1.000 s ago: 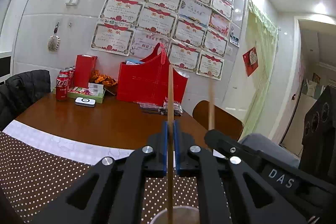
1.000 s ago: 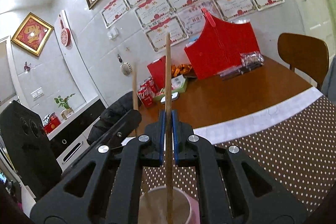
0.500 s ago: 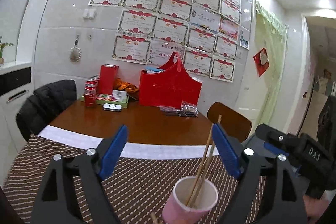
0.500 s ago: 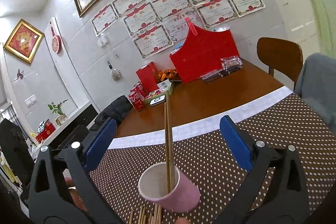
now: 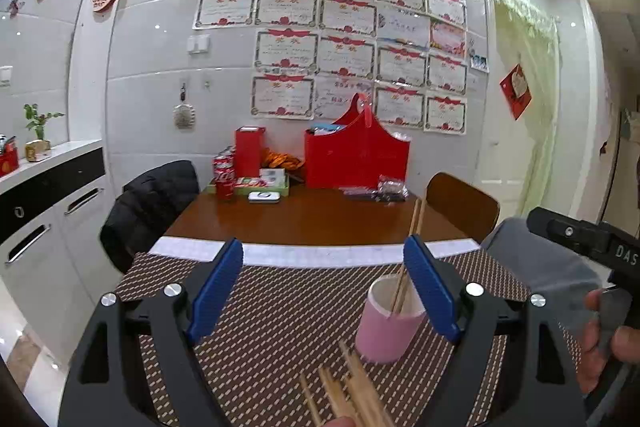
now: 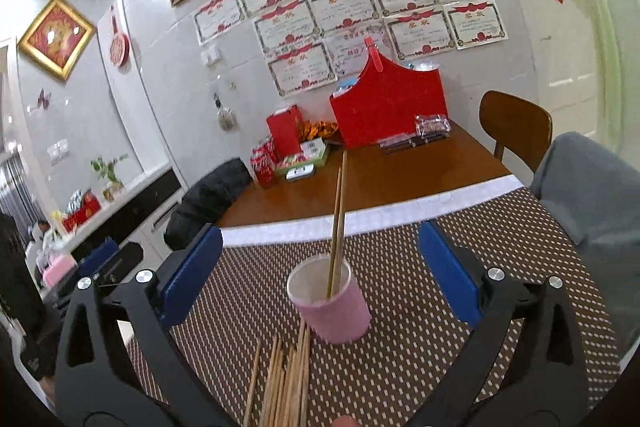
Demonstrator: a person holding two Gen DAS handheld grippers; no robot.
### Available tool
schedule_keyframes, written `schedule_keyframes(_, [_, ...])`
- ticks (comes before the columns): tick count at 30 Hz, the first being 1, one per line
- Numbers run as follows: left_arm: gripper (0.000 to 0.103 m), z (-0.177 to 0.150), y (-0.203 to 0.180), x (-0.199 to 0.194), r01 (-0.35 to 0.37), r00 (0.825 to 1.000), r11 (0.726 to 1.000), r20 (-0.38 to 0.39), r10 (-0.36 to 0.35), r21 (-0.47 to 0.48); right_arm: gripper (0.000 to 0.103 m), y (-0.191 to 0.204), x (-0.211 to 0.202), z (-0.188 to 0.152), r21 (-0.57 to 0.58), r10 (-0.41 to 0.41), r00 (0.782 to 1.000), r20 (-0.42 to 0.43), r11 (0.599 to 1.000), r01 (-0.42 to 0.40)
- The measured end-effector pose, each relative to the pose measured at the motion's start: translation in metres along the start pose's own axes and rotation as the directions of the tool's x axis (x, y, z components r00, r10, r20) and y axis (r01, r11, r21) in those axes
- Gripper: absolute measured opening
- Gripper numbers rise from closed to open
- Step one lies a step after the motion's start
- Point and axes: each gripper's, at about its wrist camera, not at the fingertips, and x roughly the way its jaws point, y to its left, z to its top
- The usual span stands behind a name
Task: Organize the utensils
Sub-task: 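Move both open tools back down to the chopstick pile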
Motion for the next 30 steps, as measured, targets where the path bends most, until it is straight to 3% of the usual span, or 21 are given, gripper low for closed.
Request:
schedule_keyframes(8, [0.081, -0.040, 0.012, -0.022, -0.048, 0.992, 0.999, -0.116, 0.048, -0.004, 0.097, 0.004, -0.017, -0.038, -0.044, -0.020, 0.996, -0.090, 0.999, 0.016])
schedule_keyframes(12, [0.081, -0.071, 0.017, -0.017, -0.049, 0.977, 0.999, -0.210, 0.046, -0.010, 0.097, 0.001, -0.014, -0.061, -0.047, -0.031, 0.988, -0.152, 0.999, 0.024])
schedule_keyframes(18, [0.081, -0.123, 0.021, -0.003, -0.074, 0.932, 0.997, -0.355, 0.067, -0.005, 0.097, -0.004, 0.004, -0.100, -0.060, -0.046, 0.963, -0.265, 0.998, 0.031])
schedule_keyframes(21, [0.081, -0.145, 0.020, 0.011, -0.078, 0.900, 0.997, -0.429, 0.073, 0.005, 0.097, -0.002, 0.011, -0.111, -0.073, -0.048, 0.953, -0.299, 0.997, 0.027])
schedule_keyframes(30, [0.081, -0.184, 0.004, 0.037, -0.078, 0.836, 0.995, -0.541, 0.097, 0.059, 0.097, -0.005, 0.030, -0.153, -0.150, -0.111, 0.906, -0.408, 0.987, 0.053])
